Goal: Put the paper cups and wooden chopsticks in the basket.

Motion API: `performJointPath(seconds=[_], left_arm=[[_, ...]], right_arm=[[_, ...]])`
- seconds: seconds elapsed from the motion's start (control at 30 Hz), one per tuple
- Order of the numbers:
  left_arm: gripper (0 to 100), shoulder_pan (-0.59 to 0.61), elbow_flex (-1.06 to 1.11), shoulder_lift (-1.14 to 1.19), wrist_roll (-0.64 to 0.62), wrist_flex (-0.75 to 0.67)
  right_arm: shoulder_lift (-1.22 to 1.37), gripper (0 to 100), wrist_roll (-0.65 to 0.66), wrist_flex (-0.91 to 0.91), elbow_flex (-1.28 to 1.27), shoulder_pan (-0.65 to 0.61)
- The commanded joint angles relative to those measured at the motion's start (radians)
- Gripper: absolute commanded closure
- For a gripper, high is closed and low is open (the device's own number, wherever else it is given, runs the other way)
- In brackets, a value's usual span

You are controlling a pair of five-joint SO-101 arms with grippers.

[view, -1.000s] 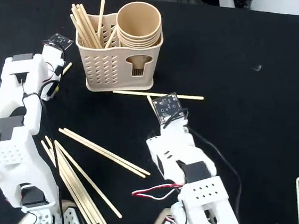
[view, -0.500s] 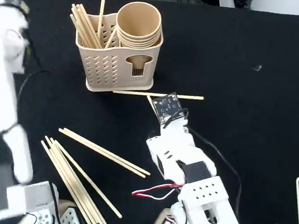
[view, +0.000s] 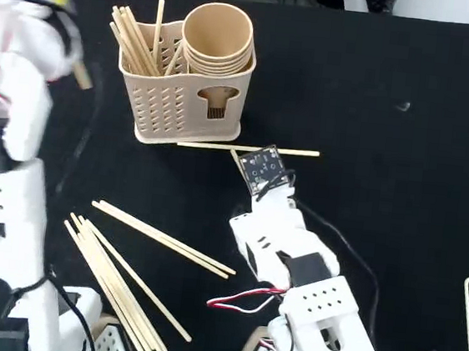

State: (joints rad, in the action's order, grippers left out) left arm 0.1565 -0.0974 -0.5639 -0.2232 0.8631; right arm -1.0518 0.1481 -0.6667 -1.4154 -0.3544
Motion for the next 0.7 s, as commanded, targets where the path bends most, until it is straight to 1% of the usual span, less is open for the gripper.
performJointPath(seconds=[0.0, 0.07, 0.17, 0.27, 0.33, 0.5, 0.67], left_arm=[[97, -0.11, -0.047, -0.023, -0.017, -0.098], [97, -0.148, -0.012, -0.023, -0.017, -0.166], [97, -0.183, 0.074, -0.023, -0.014, -0.328], [97, -0.199, 0.183, -0.009, -0.009, -0.503], [97, -0.199, 0.239, 0.009, -0.009, -0.582], [97, -0.182, 0.317, 0.083, -0.009, -0.649], [97, -0.165, 0.315, 0.204, -0.009, -0.689]], right_arm=[[-0.027, 88.3, -0.008, 0.021, 0.004, 0.014], [-0.027, 88.2, -0.008, 0.021, 0.004, 0.014], [-0.027, 88.2, -0.008, 0.021, 0.004, 0.014], [-0.027, 88.2, -0.008, 0.021, 0.004, 0.014], [-0.027, 88.2, -0.008, 0.021, 0.004, 0.014], [-0.027, 88.2, -0.008, 0.021, 0.004, 0.014], [-0.027, 88.2, -0.008, 0.021, 0.004, 0.014]])
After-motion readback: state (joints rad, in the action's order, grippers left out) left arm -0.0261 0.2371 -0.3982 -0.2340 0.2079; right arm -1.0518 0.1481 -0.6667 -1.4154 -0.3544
